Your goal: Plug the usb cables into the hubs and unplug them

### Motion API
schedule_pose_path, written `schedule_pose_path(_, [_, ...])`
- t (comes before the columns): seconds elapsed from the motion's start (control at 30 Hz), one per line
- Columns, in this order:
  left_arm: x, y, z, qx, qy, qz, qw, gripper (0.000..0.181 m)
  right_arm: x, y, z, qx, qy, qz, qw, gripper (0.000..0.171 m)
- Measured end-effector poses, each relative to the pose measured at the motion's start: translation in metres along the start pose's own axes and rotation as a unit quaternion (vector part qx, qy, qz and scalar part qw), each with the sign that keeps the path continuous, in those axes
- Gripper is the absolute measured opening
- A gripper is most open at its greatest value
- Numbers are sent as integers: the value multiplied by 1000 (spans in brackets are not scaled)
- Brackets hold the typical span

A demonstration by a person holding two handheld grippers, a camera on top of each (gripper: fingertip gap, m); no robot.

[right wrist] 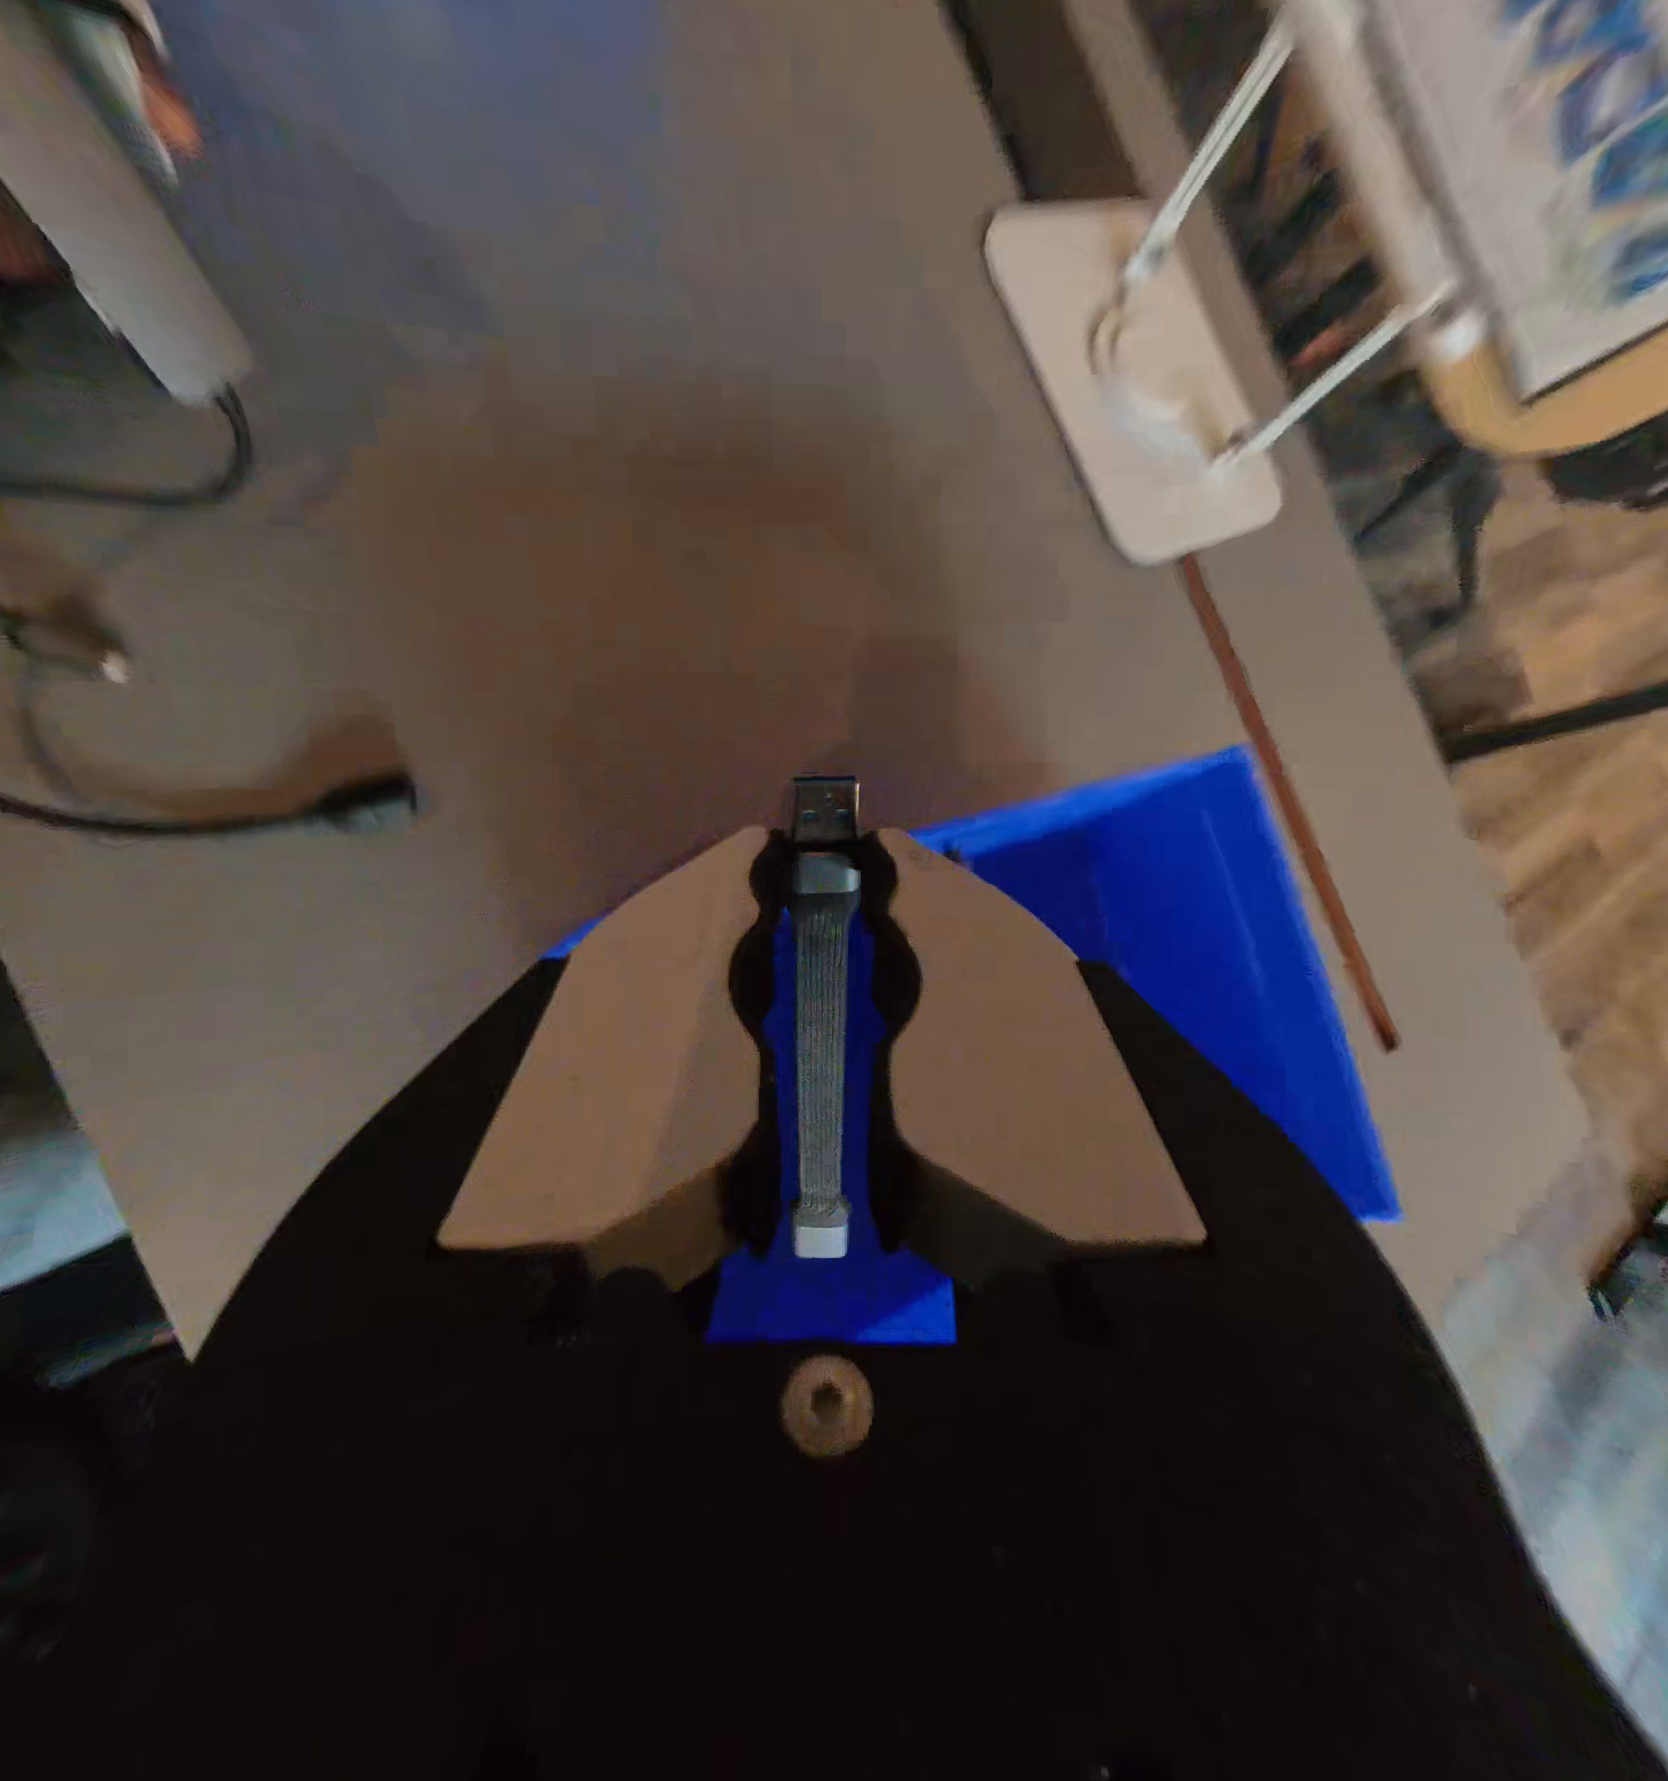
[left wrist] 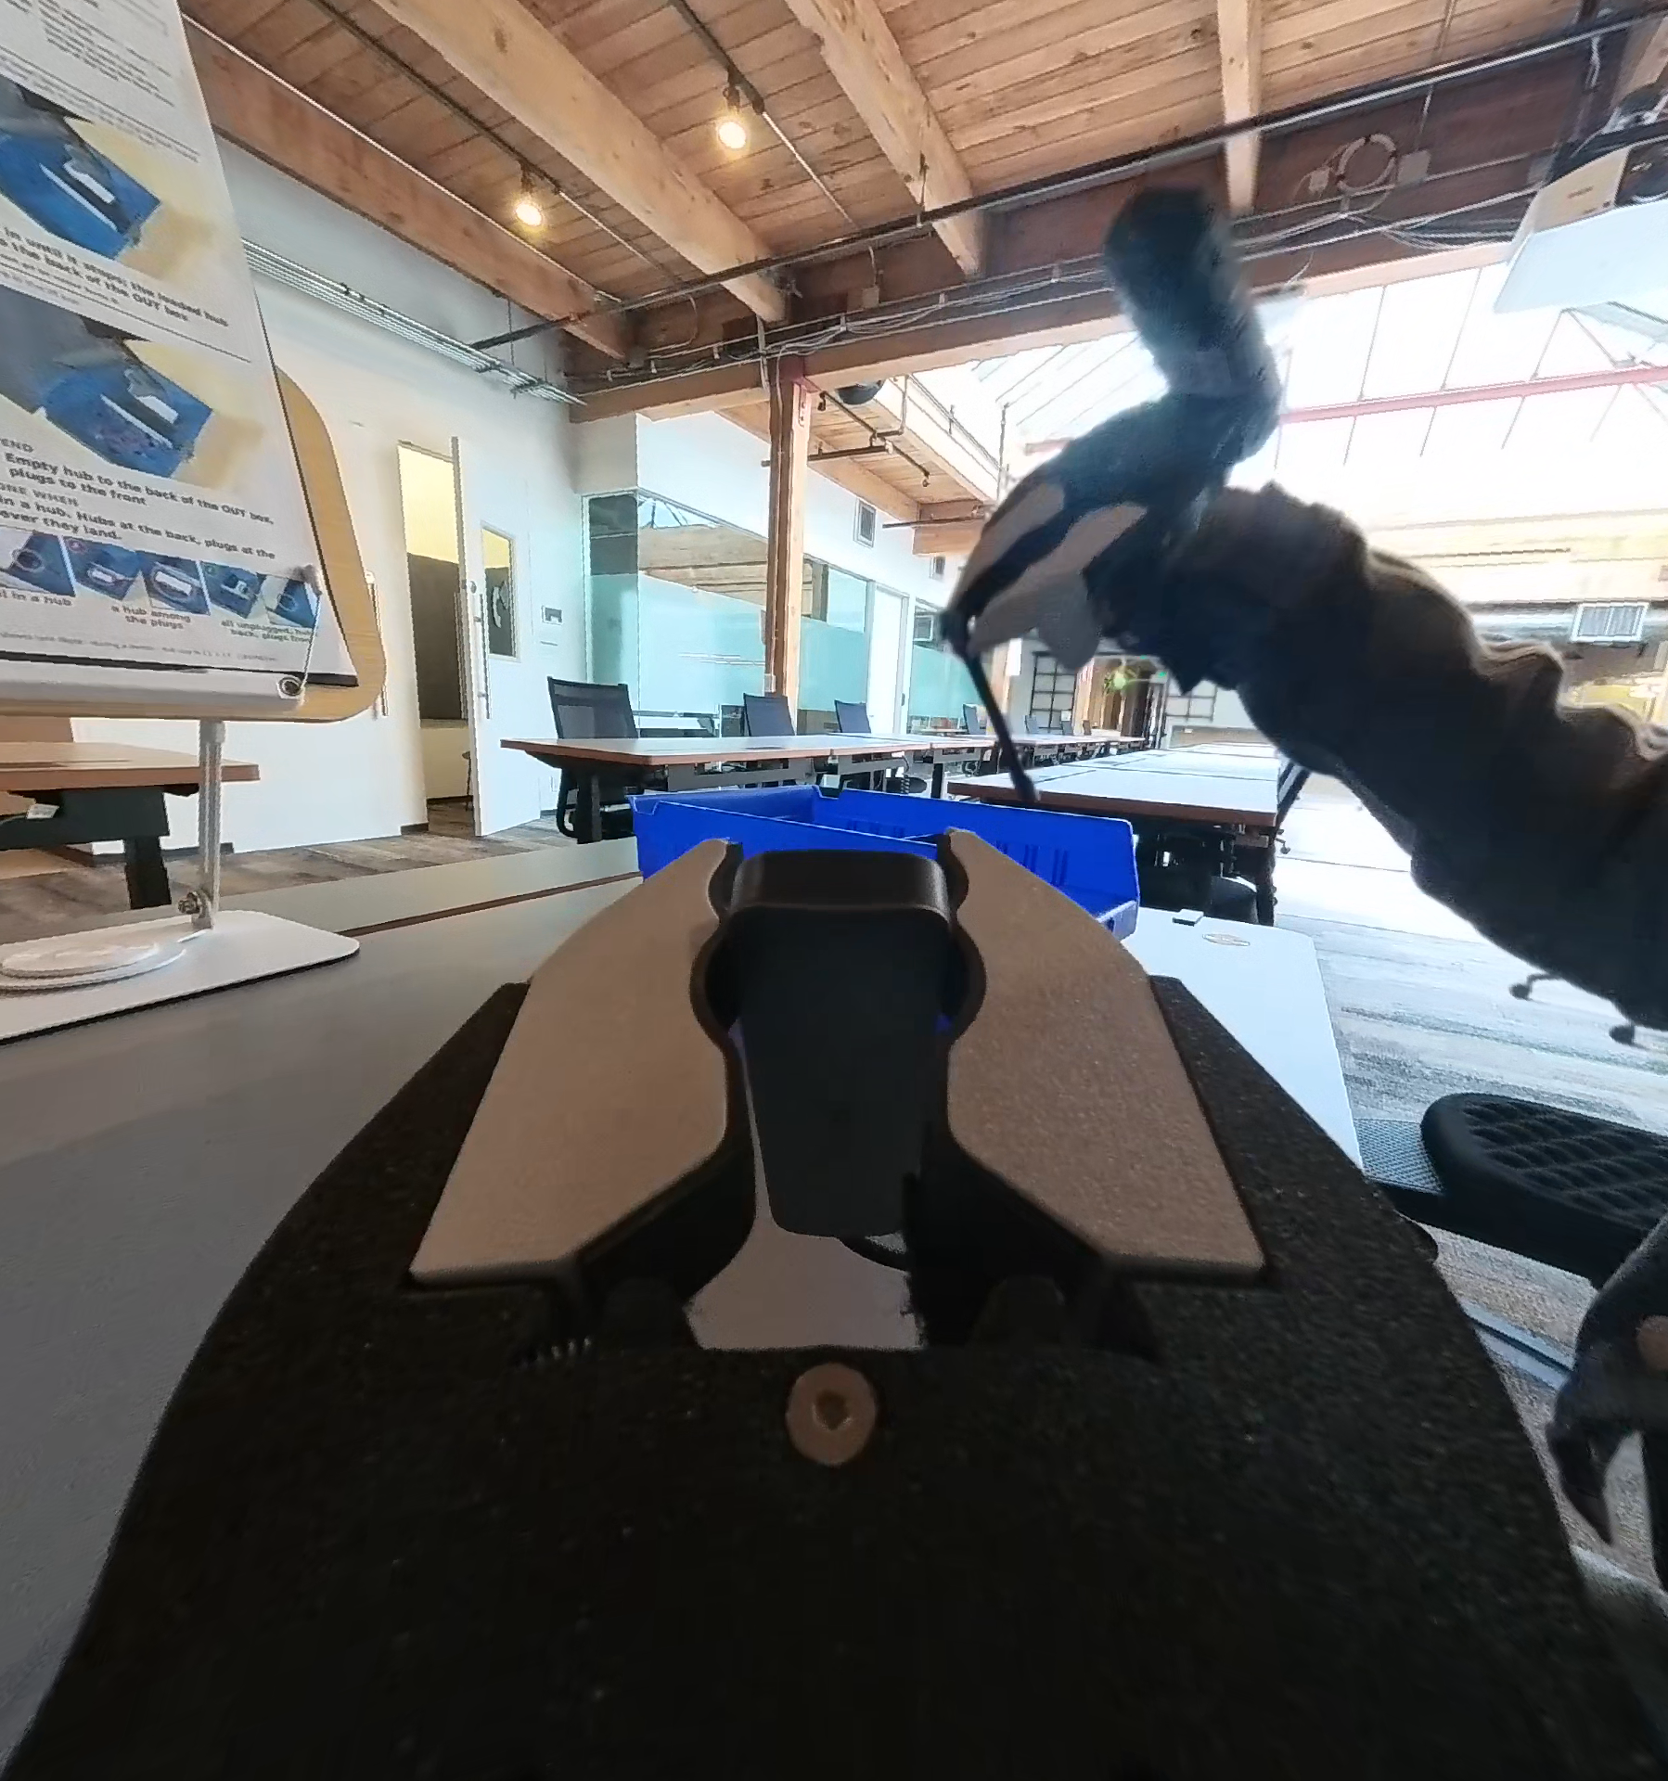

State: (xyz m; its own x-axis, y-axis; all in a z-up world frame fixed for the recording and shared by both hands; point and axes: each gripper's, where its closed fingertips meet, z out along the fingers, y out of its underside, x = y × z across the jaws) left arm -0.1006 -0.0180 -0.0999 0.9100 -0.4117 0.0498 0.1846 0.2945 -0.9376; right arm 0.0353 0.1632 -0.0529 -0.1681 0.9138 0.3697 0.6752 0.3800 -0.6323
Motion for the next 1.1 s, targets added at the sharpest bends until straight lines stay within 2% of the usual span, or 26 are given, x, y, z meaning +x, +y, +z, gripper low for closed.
schedule_pose_path(0.2, [0, 0, 0, -1, -2, 1, 1000, 38, -18, 88, 56, -103, -43, 1, 994, 15])
schedule_pose_path(0.3, [-1, 0, 0, -1, -3, 1, 1000, 38, -26, 102, 73, -101, -61, 32, 993, 14])
schedule_pose_path(0.33, [-1, 0, 0, 0, -3, 0, 1000, 38, -23, 102, 75, -94, -47, 41, 994, 22])
schedule_pose_path(0.37, [-1, 0, 0, 1, -3, -1, 1000, 38, -19, 98, 75, -78, -34, 51, 995, 37])
schedule_pose_path(0.43, [-1, -2, 0, 5, -4, -6, 1000, 38, -10, 75, 64, -19, 0, 83, 996, 51])
schedule_pose_path(0.53, [-2, -5, -1, 11, -3, -11, 1000, 38, -20, 6, 33, 146, 25, 99, 984, 48])
schedule_pose_path(0.63, [1, -8, -1, 23, 8, -24, 999, 38, -86, -59, 20, 261, -48, 55, 963, 47])
schedule_pose_path(0.7, [7, -13, -1, 40, 28, -48, 998, 38, -139, -79, 37, 264, -132, 37, 955, 56])
schedule_pose_path(0.77, [16, -21, -2, 61, 55, -78, 994, 38, -178, -80, 65, 235, -196, 22, 952, 57])
schedule_pose_path(0.83, [25, -30, -5, 83, 82, -103, 988, 39, -196, -75, 92, 210, -227, 10, 951, 50])
schedule_pose_path(0.9, [30, -38, -7, 103, 97, -125, 982, 38, -210, -72, 105, 204, -272, 13, 940, 50])
schedule_pose_path(1.03, [35, -41, -8, 114, 111, -143, 977, 38, -228, -84, 110, 229, -293, -13, 928, 48])
schedule_pose_path(1.1, [37, -39, -7, 112, 116, -147, 976, 38, -227, -89, 113, 236, -259, -45, 935, 34])
